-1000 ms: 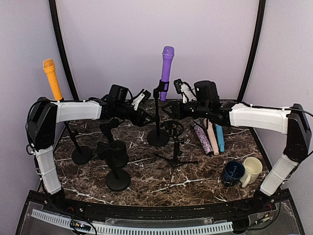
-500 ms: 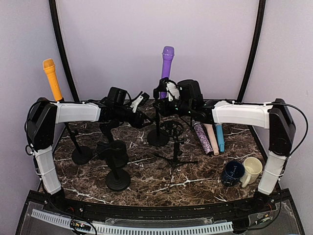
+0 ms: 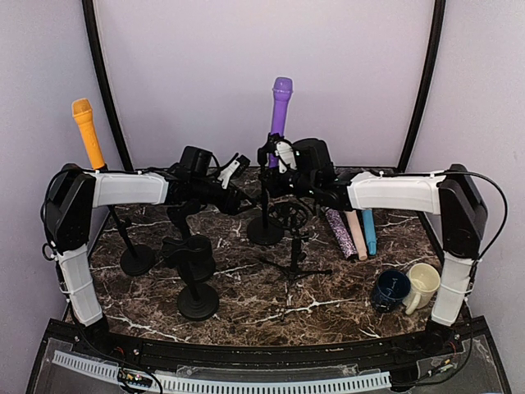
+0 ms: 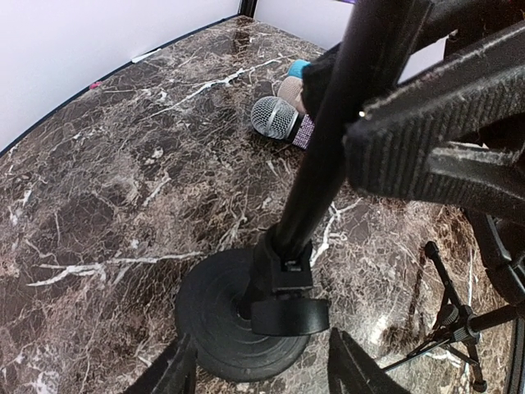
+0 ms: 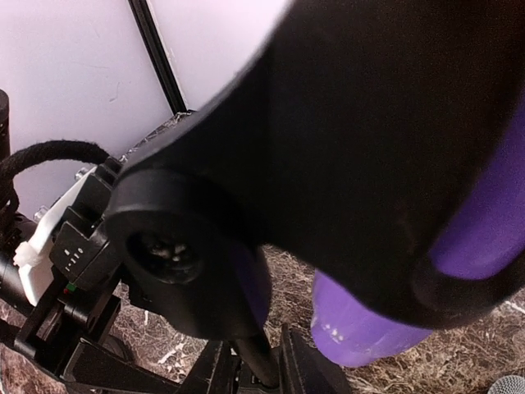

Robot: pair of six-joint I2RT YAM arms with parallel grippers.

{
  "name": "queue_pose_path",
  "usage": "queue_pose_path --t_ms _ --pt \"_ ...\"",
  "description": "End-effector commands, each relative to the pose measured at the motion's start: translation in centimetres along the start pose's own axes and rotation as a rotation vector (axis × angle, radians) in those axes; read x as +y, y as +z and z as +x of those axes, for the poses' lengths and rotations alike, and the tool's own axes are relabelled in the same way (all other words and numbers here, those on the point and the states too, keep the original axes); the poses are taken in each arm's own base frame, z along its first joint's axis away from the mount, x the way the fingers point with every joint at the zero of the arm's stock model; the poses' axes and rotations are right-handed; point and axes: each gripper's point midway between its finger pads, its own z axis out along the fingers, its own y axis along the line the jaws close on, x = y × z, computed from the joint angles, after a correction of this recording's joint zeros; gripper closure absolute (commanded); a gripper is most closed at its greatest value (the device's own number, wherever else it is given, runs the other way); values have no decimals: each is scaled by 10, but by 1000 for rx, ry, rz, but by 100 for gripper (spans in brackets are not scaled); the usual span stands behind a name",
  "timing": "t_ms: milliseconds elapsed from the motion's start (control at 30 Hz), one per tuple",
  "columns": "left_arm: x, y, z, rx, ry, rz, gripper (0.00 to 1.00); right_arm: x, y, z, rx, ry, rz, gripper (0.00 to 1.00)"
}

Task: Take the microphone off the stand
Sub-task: Hold the microphone stand with the microphone at the center of the board.

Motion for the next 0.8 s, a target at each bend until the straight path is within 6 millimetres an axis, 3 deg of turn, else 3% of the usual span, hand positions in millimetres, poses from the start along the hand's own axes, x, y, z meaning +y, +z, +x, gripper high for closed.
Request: queue_pose_path --t_ms 0,500,767 --pt "-5 -15 -19 -49 42 -2 44 7 3 -29 -101 -20 1 81" --pt "3 -11 -21 -35 61 -33 44 4 8 -29 -115 -79 45 100" --pt "3 -9 -29 -49 66 -23 42 12 1 -25 -111 -122 41 100"
